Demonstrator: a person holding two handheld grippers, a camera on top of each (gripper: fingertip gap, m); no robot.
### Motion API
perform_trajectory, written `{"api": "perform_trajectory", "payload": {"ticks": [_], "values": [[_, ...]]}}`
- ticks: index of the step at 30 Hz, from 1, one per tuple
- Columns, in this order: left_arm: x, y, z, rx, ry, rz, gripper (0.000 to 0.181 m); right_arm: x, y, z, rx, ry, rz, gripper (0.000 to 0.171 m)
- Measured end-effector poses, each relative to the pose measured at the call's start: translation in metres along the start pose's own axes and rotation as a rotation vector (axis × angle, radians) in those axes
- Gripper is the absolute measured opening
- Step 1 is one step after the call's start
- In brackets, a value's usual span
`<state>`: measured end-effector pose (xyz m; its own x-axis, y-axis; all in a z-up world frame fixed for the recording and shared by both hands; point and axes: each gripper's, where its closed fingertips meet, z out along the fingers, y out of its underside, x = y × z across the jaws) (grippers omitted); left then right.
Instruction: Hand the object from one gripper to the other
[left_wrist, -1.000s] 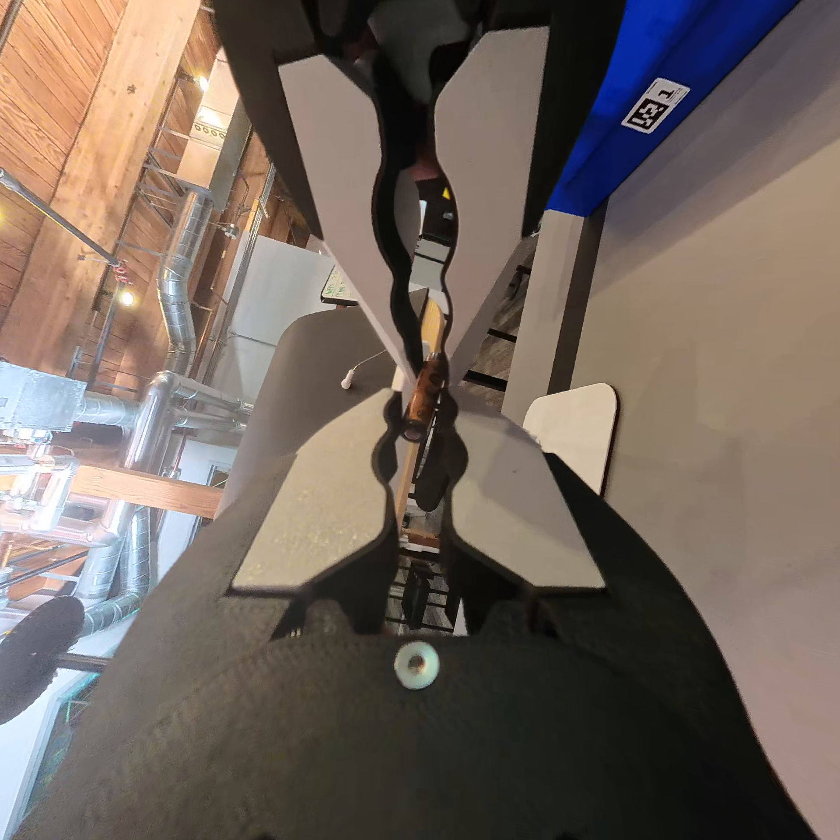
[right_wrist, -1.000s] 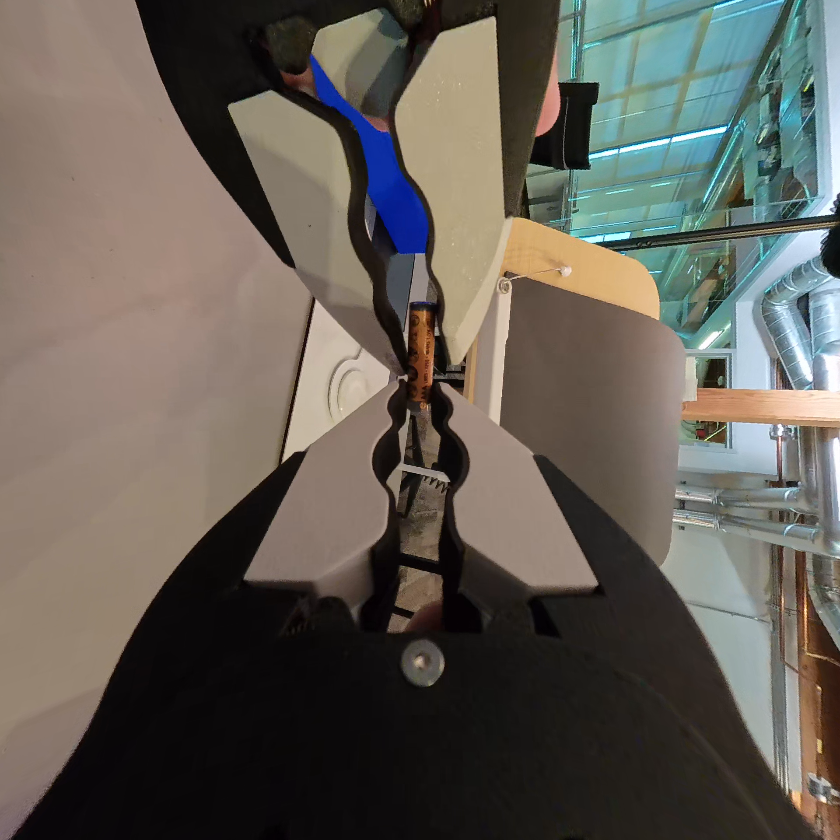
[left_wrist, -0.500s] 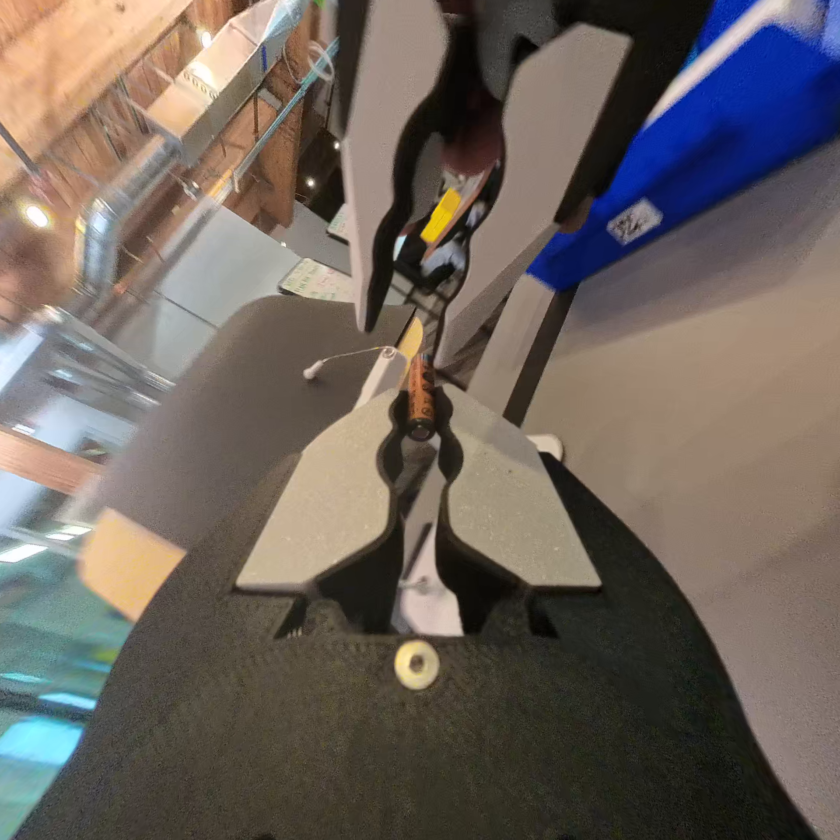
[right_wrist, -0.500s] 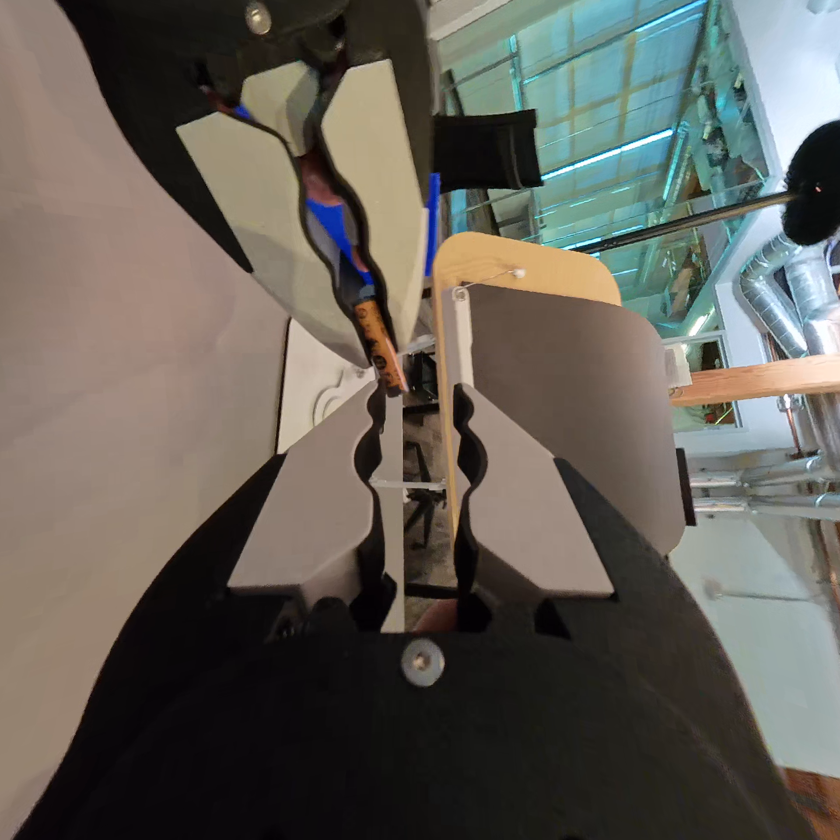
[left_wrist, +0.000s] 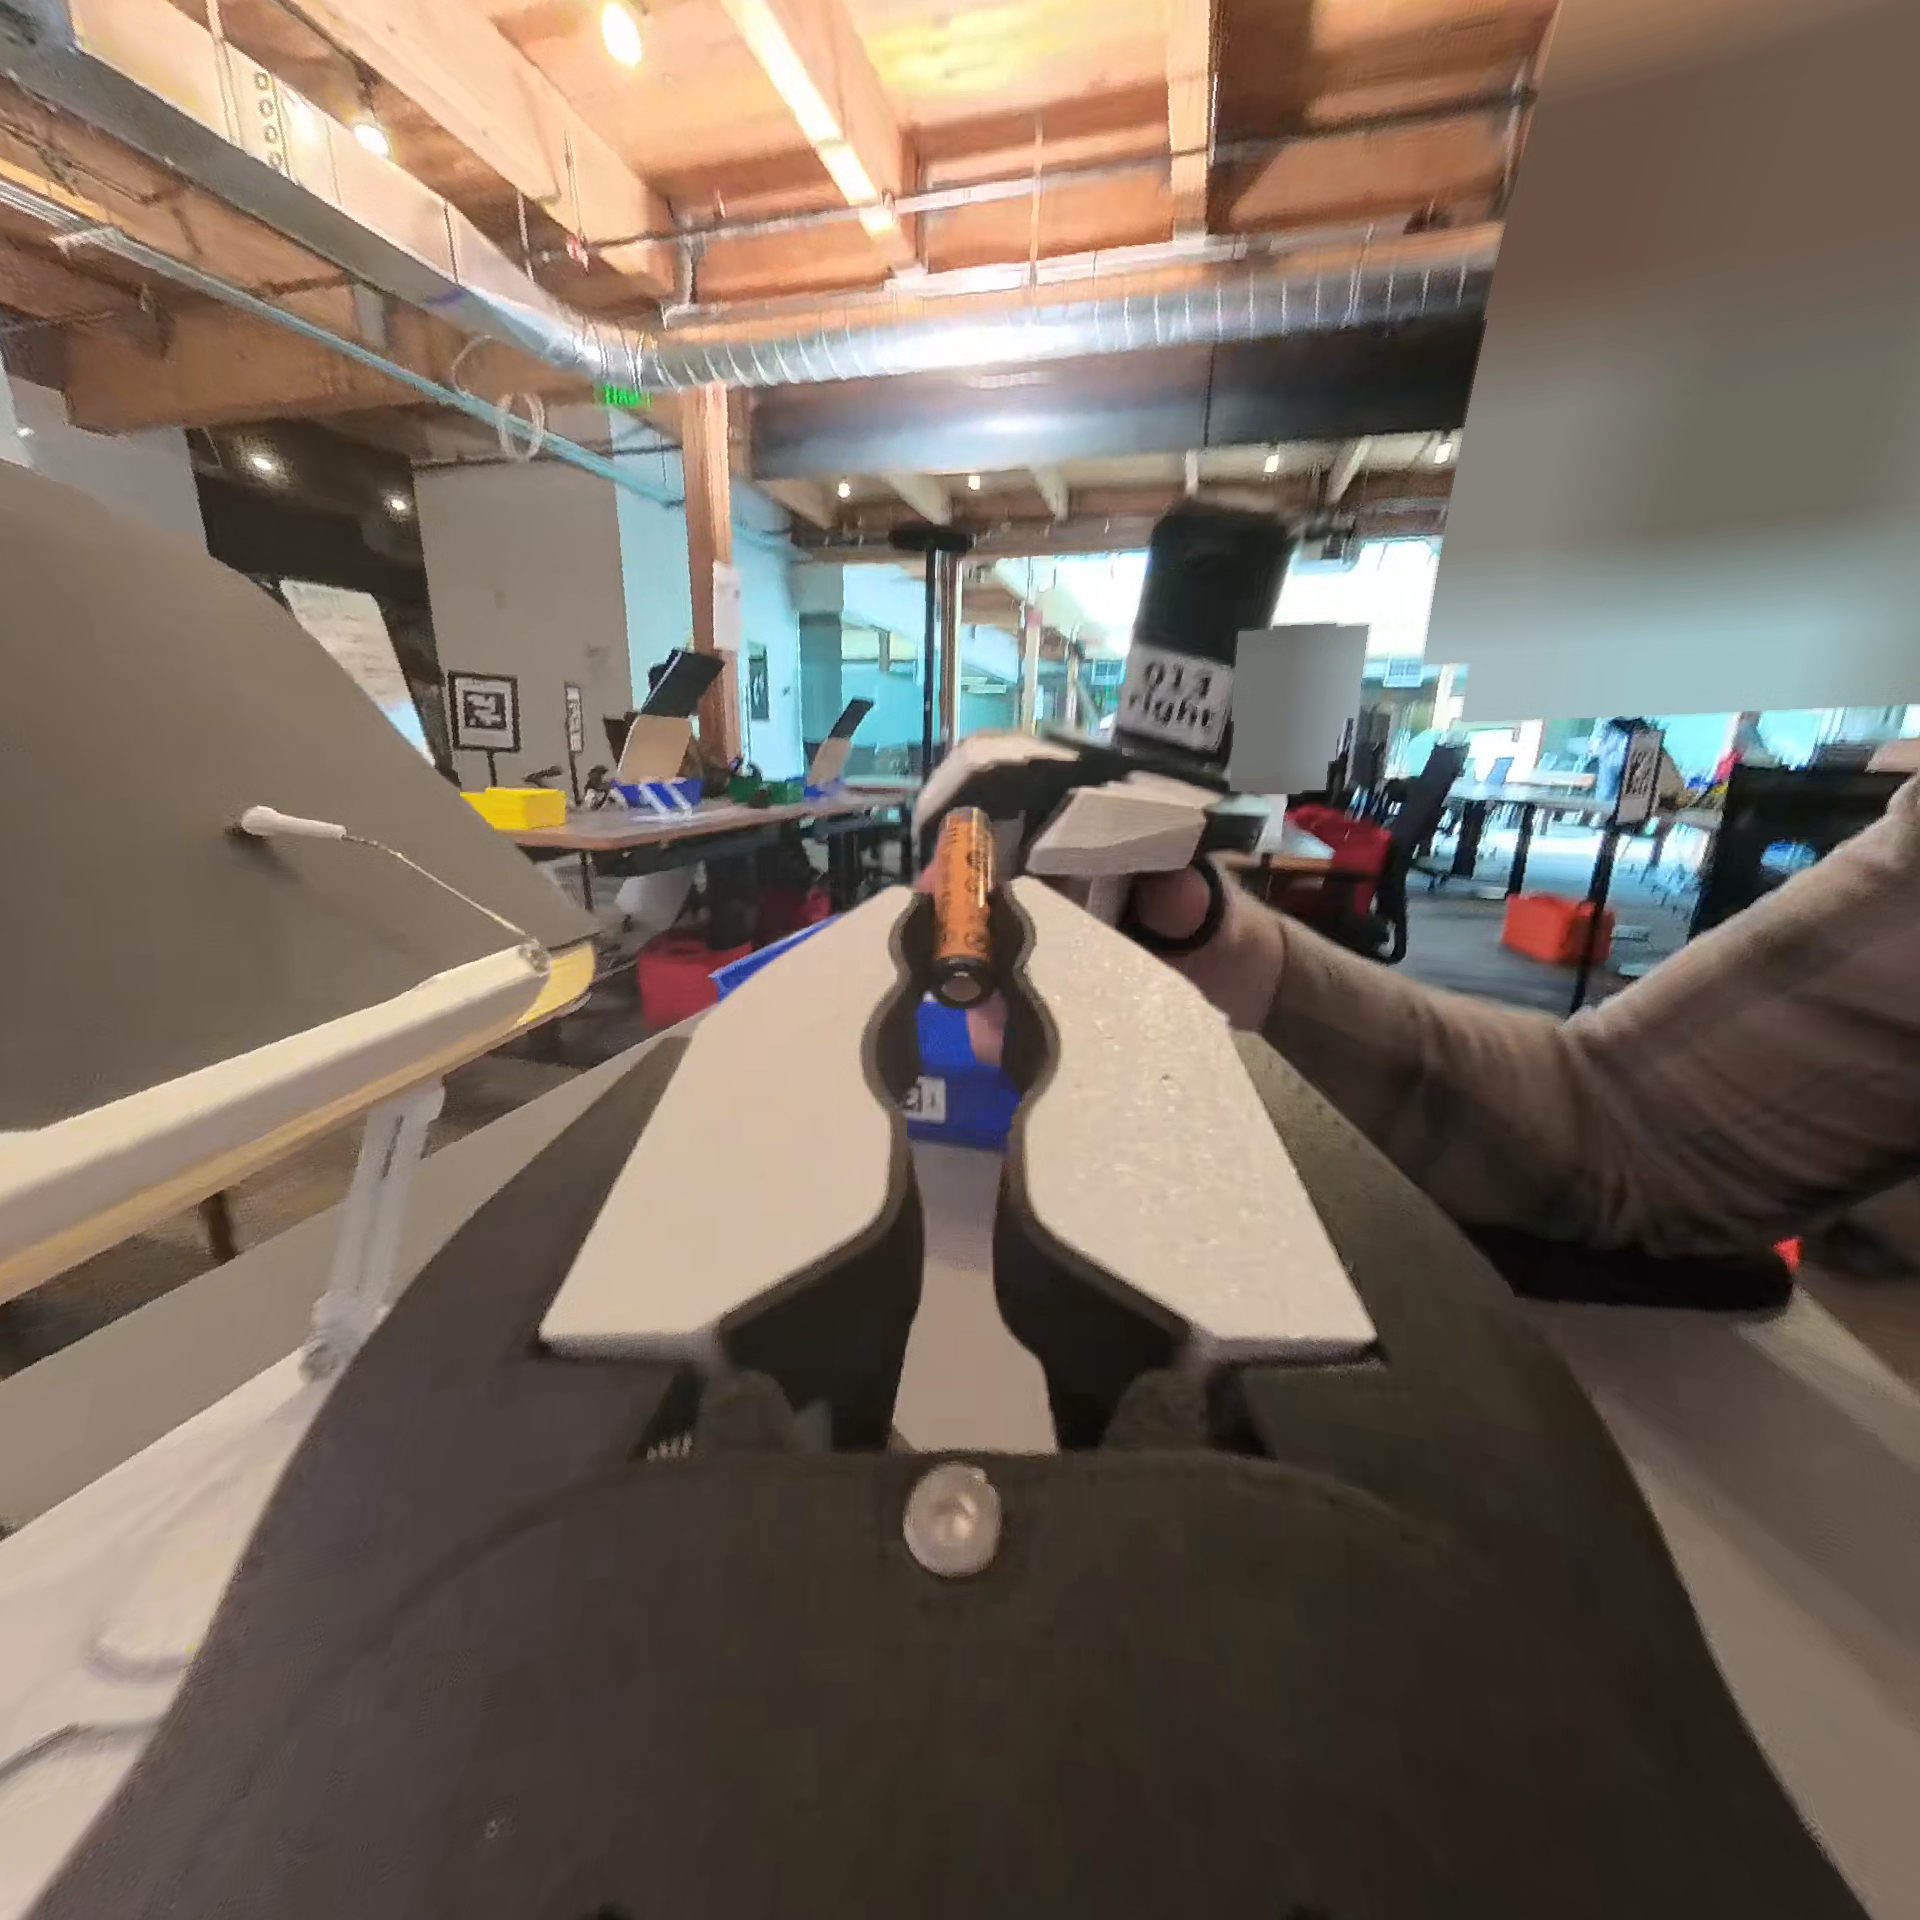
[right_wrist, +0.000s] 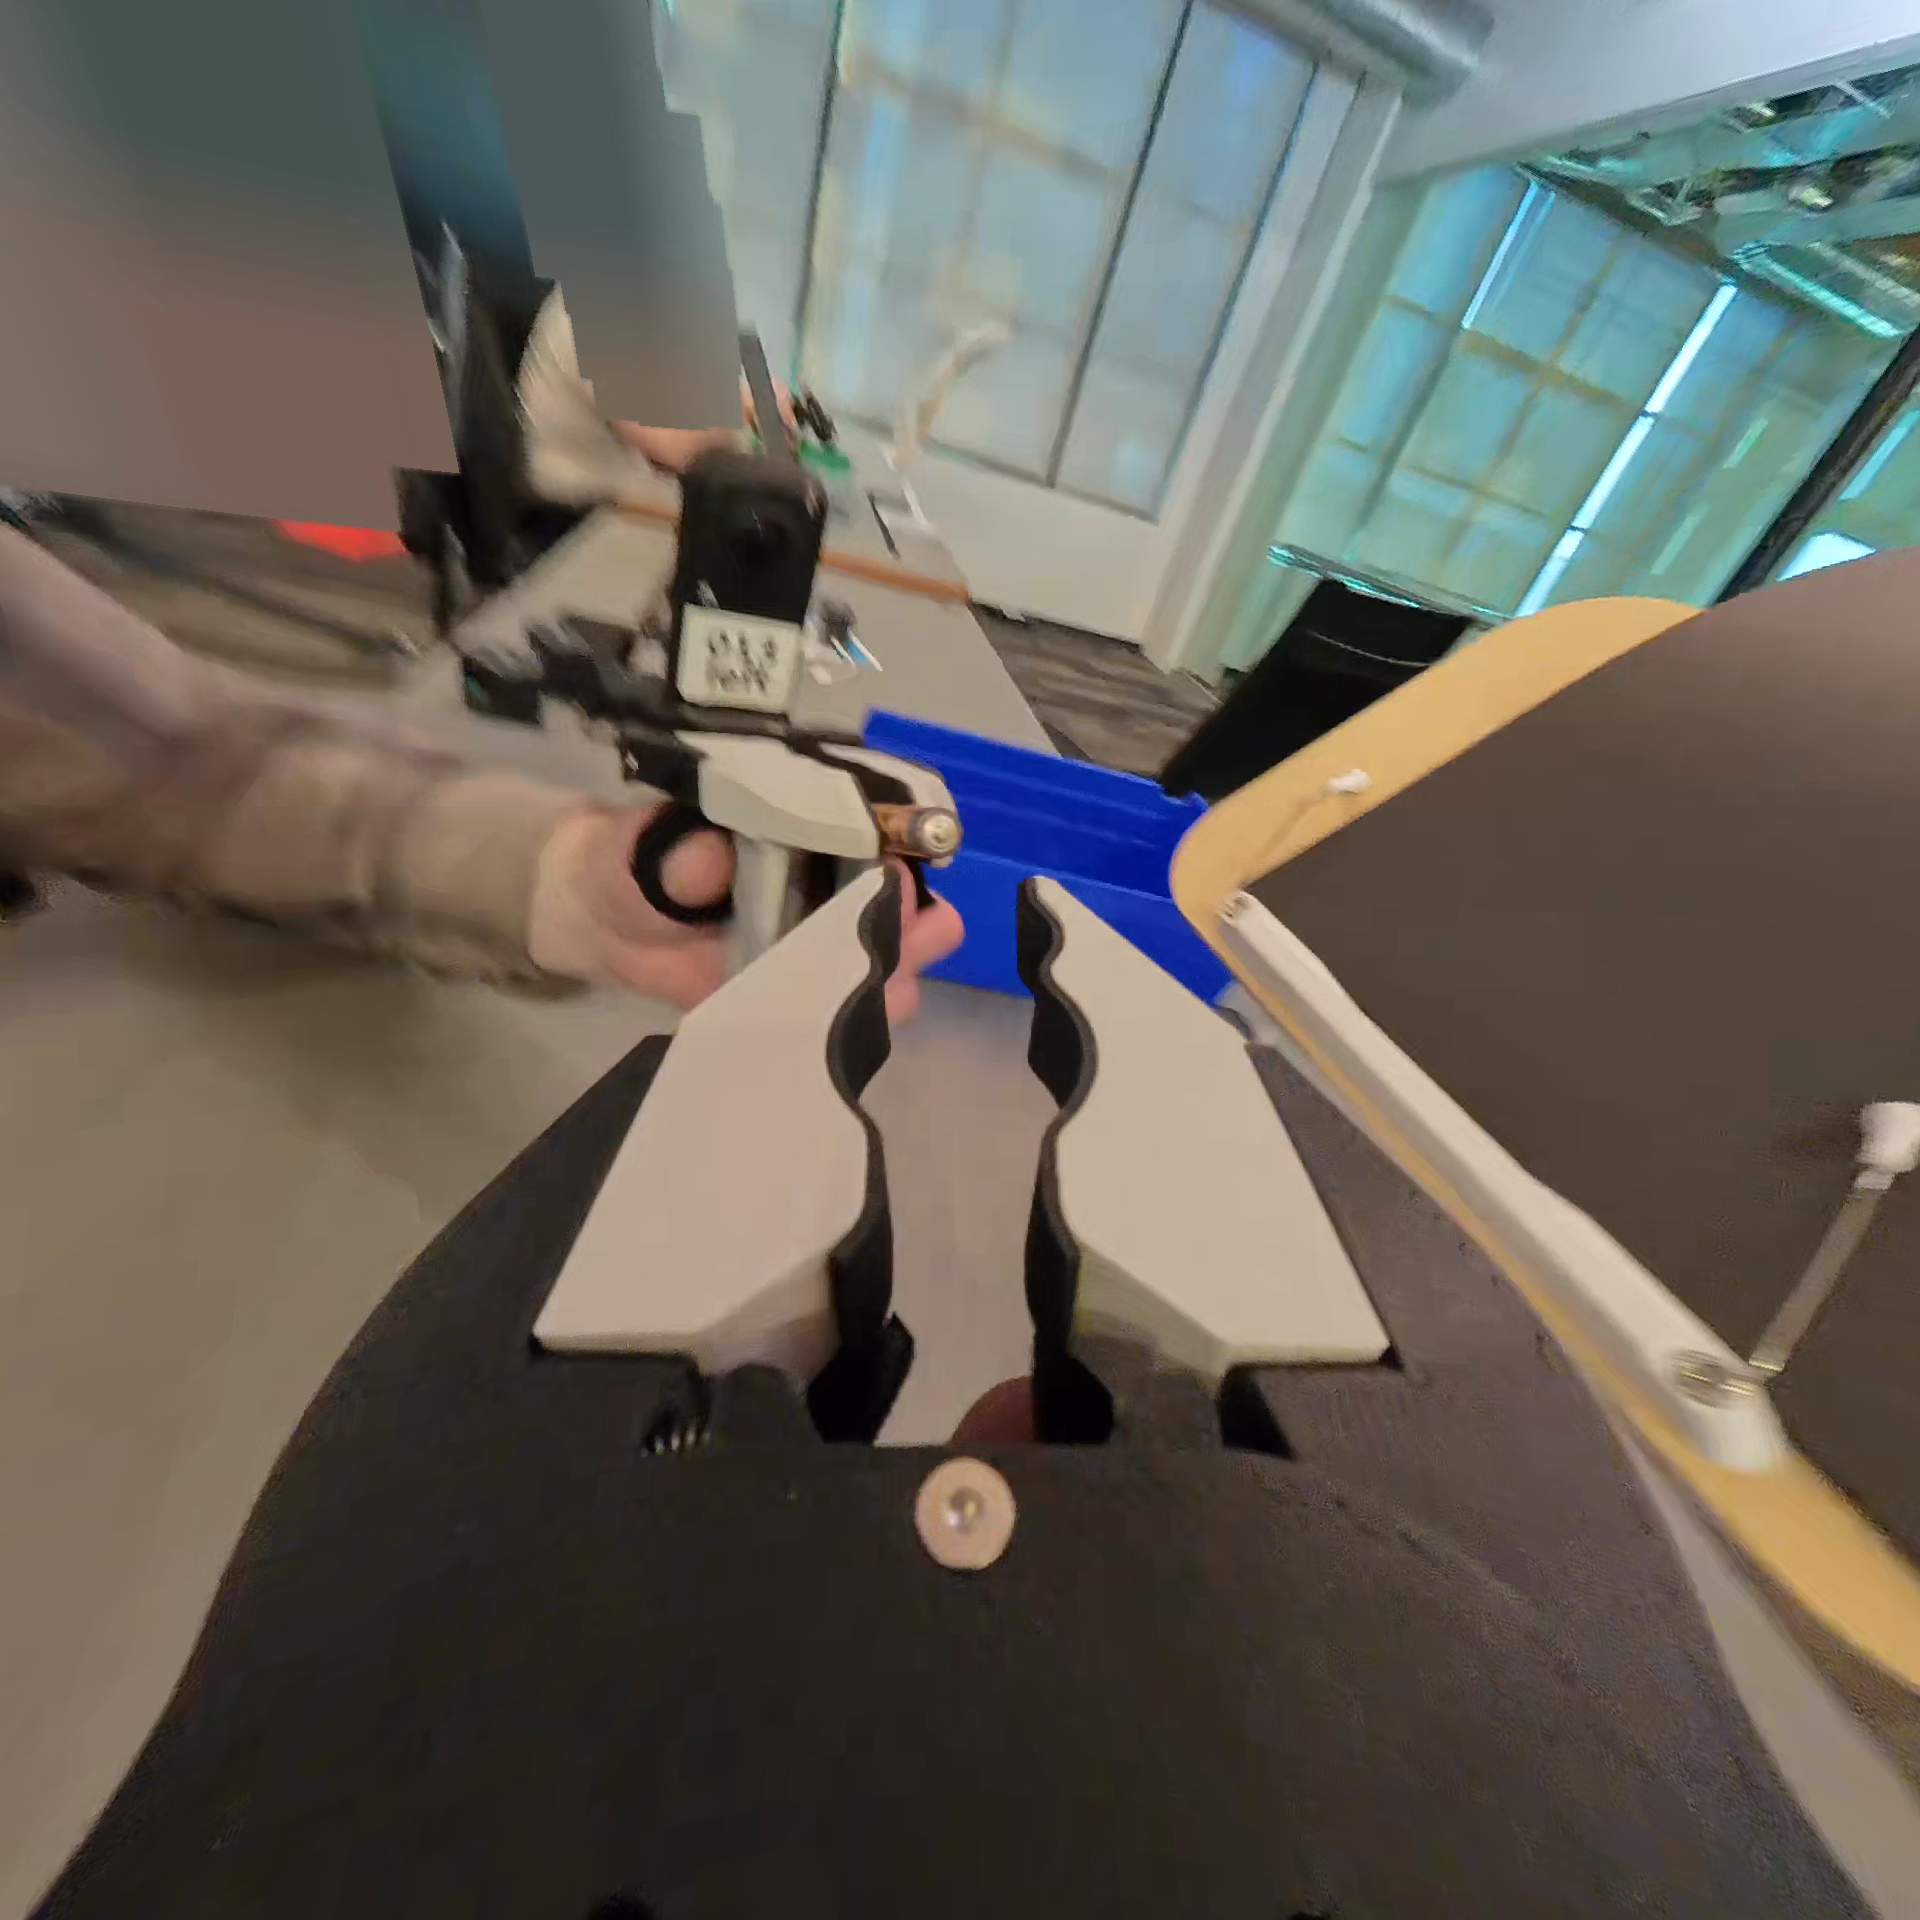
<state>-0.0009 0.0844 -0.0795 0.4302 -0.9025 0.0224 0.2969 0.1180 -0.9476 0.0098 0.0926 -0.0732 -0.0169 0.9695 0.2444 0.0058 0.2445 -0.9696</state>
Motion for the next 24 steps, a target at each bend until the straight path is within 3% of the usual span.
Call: {"api": "perform_trajectory", "payload": {"ticks": [6, 16, 20, 24], "values": [[0.004, -0.003, 0.001, 0.069, 0.025, -0.067, 0.010, -0.007, -0.008, 0.014, 0.173, -0.038, 0.212, 0.018], [0.008, 0.006, 0.006, 0.021, 0.009, -0.017, 0.011, -0.014, -0.007, 0.018, 0.207, -0.077, 0.287, 0.007], [0.004, 0.016, 0.005, -0.108, -0.048, 0.220, 0.033, -0.010, 0.001, 0.015, 0.091, -0.071, 0.260, 0.007], [0.000, 0.026, 0.005, -0.274, -0.107, 0.499, 0.034, -0.005, 0.011, 0.006, -0.021, -0.073, 0.235, 0.007]]}}
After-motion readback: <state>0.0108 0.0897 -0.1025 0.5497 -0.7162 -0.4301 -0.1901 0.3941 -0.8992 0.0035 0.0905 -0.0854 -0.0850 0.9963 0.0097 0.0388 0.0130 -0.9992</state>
